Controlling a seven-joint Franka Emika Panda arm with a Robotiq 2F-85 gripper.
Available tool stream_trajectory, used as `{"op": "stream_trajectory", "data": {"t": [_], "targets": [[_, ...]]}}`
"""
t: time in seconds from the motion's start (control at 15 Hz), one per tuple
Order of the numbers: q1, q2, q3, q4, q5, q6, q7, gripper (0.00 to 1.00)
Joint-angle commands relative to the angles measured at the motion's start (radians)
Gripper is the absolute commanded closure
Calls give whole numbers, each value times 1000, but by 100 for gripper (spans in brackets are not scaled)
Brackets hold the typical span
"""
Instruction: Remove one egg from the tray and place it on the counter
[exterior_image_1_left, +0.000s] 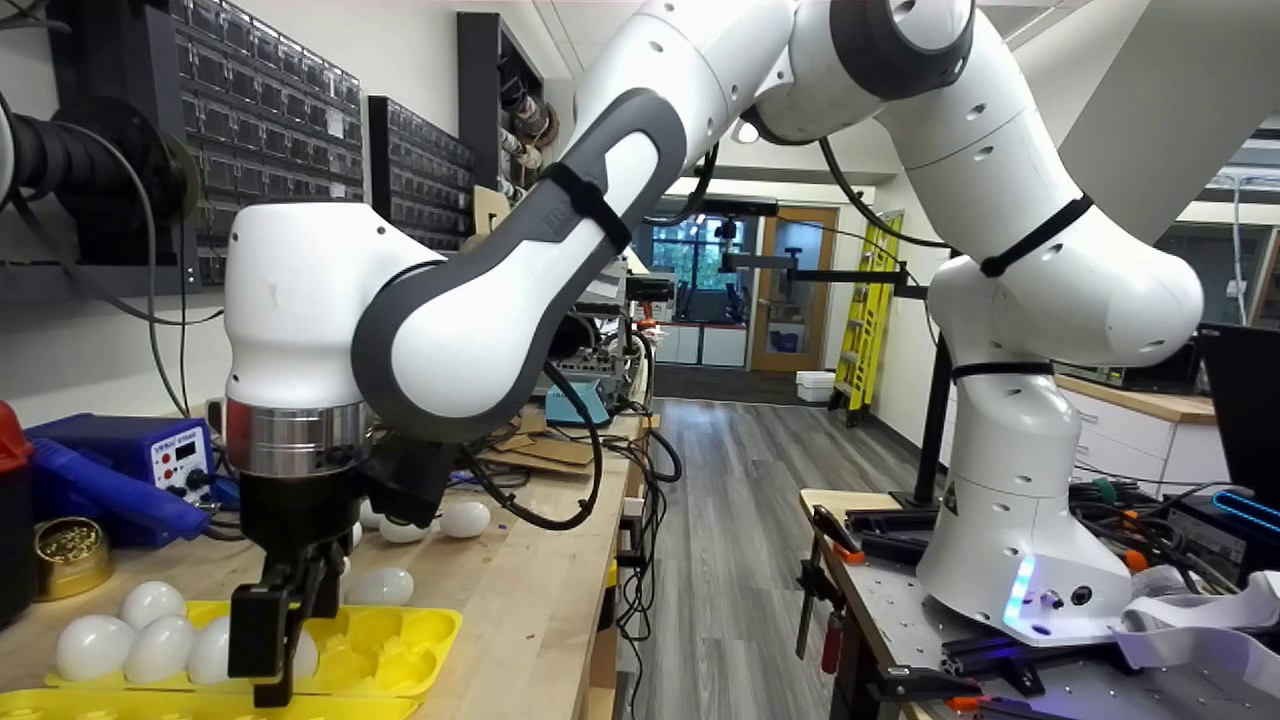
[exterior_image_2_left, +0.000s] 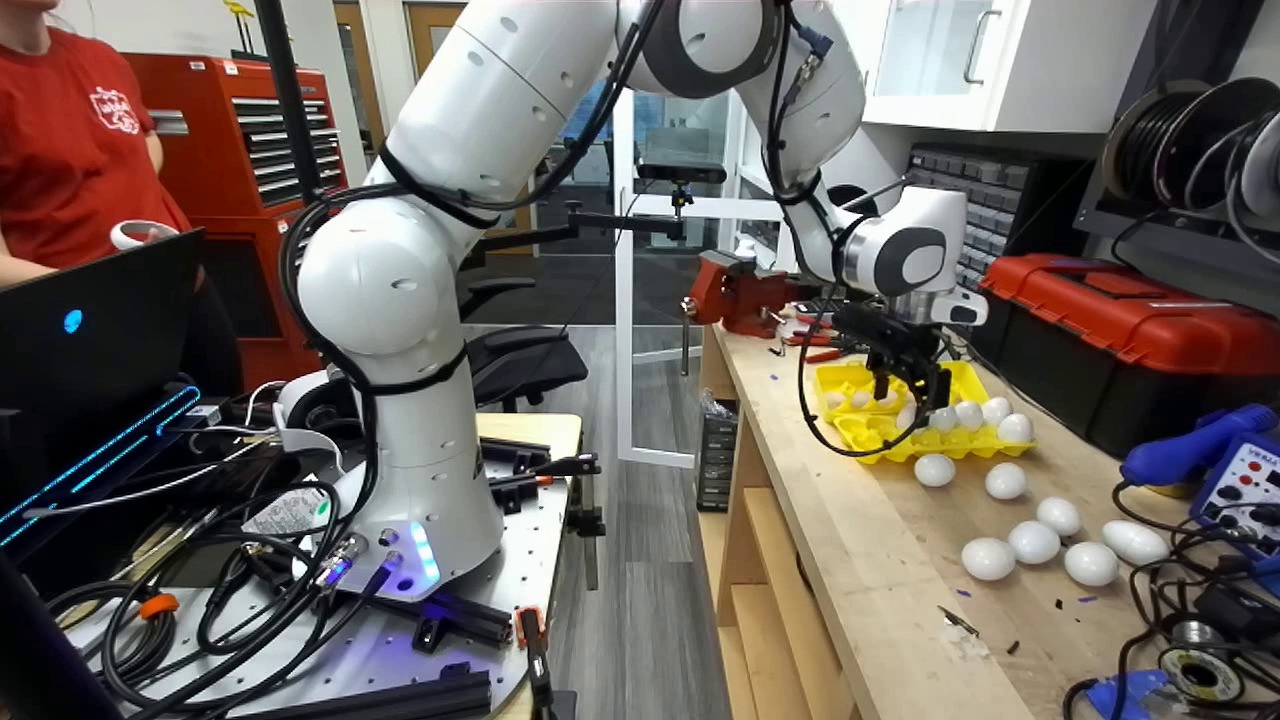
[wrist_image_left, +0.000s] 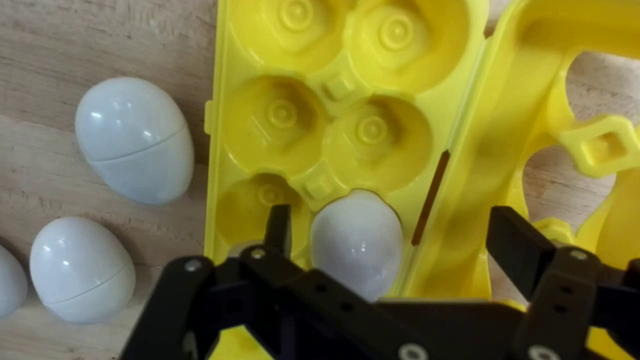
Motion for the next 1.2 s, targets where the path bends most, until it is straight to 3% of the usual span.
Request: {"op": "stream_trajectory", "data": {"t": [0.0, 0.27, 0.33, 0.47, 0.93, 1.13], "targets": [[17, 24, -34, 31, 6, 37, -6, 0], [17, 36, -50, 60, 7, 48, -5, 0], [19, 36, -53, 64, 8, 35, -2, 24], [26, 22, -61, 58, 2, 4, 2, 32], [32, -53, -56, 8, 0, -5, -5, 79], [38, -116, -54, -24, -8, -2, -6, 80]]}}
